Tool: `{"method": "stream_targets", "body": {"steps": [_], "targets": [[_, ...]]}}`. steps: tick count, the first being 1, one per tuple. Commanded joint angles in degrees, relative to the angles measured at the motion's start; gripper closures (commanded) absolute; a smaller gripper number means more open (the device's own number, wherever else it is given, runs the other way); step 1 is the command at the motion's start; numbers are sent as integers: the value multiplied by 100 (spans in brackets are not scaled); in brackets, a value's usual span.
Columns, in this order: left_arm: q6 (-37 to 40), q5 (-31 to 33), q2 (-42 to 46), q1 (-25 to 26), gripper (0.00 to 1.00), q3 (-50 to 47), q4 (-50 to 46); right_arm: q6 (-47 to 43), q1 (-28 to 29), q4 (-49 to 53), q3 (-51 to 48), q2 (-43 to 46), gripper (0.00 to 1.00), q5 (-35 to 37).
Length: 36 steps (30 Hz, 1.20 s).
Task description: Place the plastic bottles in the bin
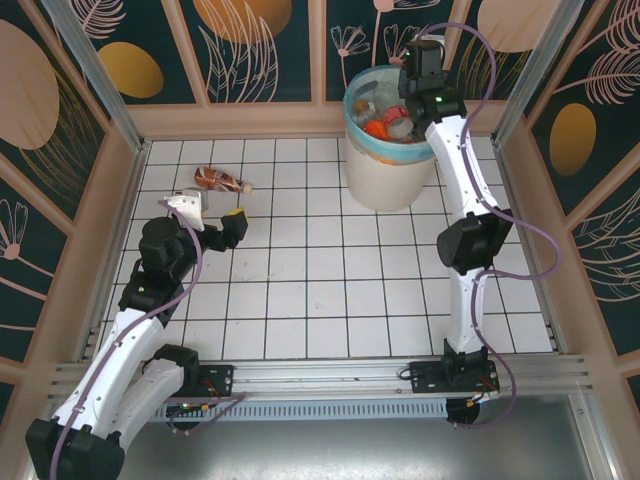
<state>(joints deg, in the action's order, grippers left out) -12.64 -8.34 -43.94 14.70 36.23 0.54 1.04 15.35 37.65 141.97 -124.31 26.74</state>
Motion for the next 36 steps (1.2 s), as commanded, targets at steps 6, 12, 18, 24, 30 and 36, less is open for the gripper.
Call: {"method": "stream_targets", "body": {"steps": [6,12,18,24,30,36], "targets": [[87,147,17,1,8,183,-62,360,-122,377,-146,-113,49,-397],[87,225,37,2,8,183,-45,424,-79,384,-268,69,51,-672],[87,297,24,4,8,191,-65,234,147,172,174,313,51,-396],[87,366,51,4,8,184,-62,28,85,-382,89,395,47,221],[107,387,35,4,8,183,-61,-181,192,-436,172,198,30,1074],[80,392,70,1,8,175,-63,-36,434,-385,-185,216,24,1724]]}}
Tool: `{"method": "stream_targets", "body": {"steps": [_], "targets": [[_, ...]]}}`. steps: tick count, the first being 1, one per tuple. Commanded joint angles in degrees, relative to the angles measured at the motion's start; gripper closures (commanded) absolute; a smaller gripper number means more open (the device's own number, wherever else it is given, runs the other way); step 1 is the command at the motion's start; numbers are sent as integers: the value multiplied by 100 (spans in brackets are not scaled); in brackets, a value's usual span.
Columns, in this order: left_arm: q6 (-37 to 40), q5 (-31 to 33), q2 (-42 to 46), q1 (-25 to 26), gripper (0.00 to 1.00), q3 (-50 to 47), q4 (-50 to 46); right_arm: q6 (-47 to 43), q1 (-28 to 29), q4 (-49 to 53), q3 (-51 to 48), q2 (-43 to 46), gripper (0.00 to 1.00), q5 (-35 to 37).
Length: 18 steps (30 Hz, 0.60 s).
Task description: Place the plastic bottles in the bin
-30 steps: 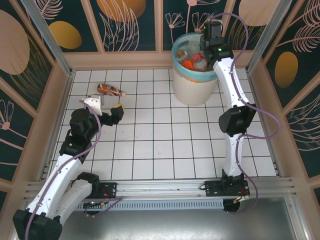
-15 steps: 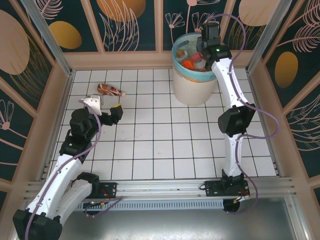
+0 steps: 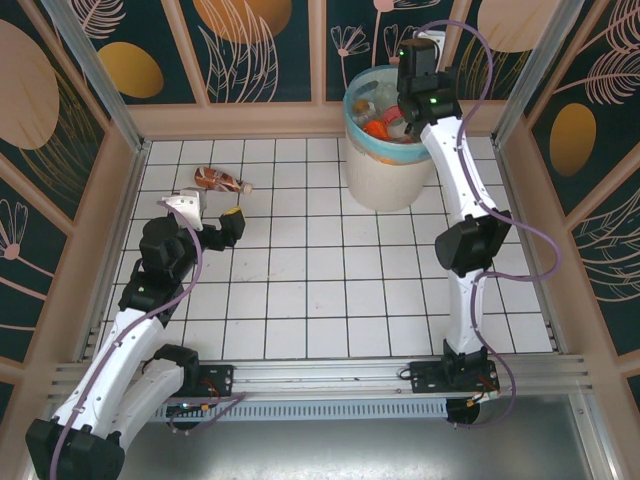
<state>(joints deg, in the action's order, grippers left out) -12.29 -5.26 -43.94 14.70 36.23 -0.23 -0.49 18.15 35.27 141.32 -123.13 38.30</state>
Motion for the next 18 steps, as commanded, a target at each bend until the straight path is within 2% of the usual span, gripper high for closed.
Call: {"method": "stream_targets", "body": {"steps": [1,8,11,14,18], "targets": [[39,86,70,6,8,181,14,175,172,-171,-236,126,23,554],[25,84,103,1,8,159,14,699,-26,-438,-951,223,23,83],[34,86,105,3,8,166,-7,810,-172,-337,-841,112,24,-488],[51,106,123,2,8,165,-13,830,-211,-221,-847,104,30,-1291],[63,138,123,5,8,163,-22,781,-183,-458,-1469,450,36,-2062]]}}
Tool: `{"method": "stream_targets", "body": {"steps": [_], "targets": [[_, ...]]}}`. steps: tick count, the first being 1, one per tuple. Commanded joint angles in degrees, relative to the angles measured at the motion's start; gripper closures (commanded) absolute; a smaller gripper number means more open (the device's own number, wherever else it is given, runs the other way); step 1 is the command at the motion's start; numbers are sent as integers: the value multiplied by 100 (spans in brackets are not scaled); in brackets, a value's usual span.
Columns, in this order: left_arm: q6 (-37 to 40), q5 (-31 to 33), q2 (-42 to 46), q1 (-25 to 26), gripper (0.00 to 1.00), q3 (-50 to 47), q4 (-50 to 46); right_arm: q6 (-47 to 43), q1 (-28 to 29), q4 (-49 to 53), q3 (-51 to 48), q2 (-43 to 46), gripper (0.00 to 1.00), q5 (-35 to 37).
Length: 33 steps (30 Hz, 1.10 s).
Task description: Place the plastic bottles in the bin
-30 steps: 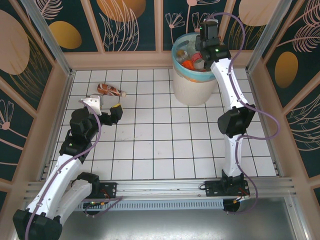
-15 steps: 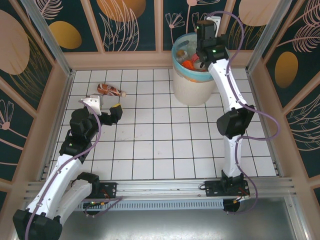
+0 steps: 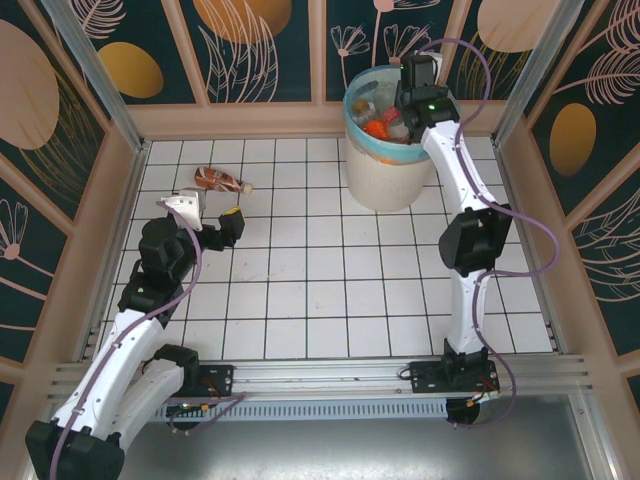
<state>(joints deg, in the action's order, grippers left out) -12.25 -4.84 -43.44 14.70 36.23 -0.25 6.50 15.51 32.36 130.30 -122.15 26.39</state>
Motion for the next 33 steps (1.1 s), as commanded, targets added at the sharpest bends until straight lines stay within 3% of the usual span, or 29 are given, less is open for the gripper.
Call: {"method": "stream_targets", "body": {"steps": [1,6,13,20,26,33], "targets": [[61,87,66,0,8,150,-29,49,76,-286,-585,466,37,-1071],[83,72,30,8,8,152,-28,43,-3,-626,-1378,878,36,-1546],[-87,276,-279,3,8,409,-255,261,-125,-243,-1009,952,28,-1896],[-679,1320,-1465,-1,6,2060,-1583,439,-38,-293,-770,1807,21,-1663],[-1026,1643,-2928,-41,4,3047,-2018,586,316,-1213,-2549,3282,21,-1984],[-1929,732,-4324,-942,3,3654,-1821,640,1526,-2508,-5479,5069,23,-2020]]}}
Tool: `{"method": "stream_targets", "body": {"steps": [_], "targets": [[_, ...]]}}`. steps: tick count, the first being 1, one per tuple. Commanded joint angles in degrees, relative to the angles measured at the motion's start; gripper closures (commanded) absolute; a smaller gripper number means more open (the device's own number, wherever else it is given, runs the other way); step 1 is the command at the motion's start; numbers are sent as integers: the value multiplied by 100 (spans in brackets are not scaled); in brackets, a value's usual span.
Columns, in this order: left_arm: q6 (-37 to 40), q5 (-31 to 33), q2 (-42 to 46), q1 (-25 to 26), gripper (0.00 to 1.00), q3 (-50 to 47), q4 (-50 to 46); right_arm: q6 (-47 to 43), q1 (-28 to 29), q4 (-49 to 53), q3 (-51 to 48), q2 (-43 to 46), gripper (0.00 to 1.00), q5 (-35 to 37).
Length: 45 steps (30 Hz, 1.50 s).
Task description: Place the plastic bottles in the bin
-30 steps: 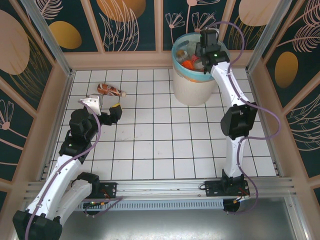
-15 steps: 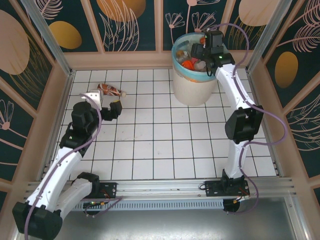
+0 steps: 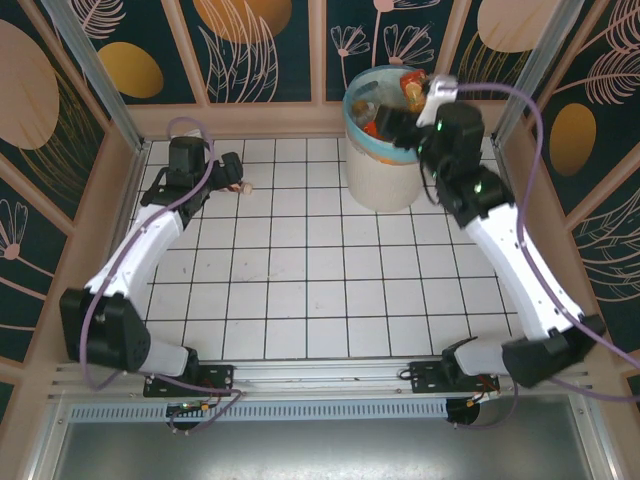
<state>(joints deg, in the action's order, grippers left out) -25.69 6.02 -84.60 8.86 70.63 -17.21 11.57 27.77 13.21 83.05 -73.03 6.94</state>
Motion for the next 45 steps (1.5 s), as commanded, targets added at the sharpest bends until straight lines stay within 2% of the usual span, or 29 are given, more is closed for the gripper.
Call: {"method": "stream_targets", "body": {"steps": [1,6,11,17,27,34,40,43,45], "targets": [[-718,-391,-317,-466,3,236,-34,166,476,-680,-1095,327,24,-83],[-1193,-495,-998,-811,3,586,134,629,921,-581,-2141,824,25,-170],[-1520,-754,-2260,-930,3,1611,-254,889,1240,-639,-2771,1161,26,-509],[-1901,-898,-3344,-930,3,2563,-476,926,1441,-623,-3024,1484,26,-472],[-2449,-927,-4295,-930,5,2921,-423,852,1456,-797,-3526,1890,26,-242],[-2213,-905,-4561,-935,18,2901,-487,765,1451,-676,-3670,1855,26,-103],[-1816,-912,-4581,-931,39,2947,-632,784,1445,-817,-3796,1825,26,-129],[-1694,-899,-4397,-930,46,2947,-660,777,1449,-819,-3761,1802,27,-149],[-1713,-916,-4177,-928,46,2964,-669,746,1451,-772,-3702,1816,27,-131]]}}
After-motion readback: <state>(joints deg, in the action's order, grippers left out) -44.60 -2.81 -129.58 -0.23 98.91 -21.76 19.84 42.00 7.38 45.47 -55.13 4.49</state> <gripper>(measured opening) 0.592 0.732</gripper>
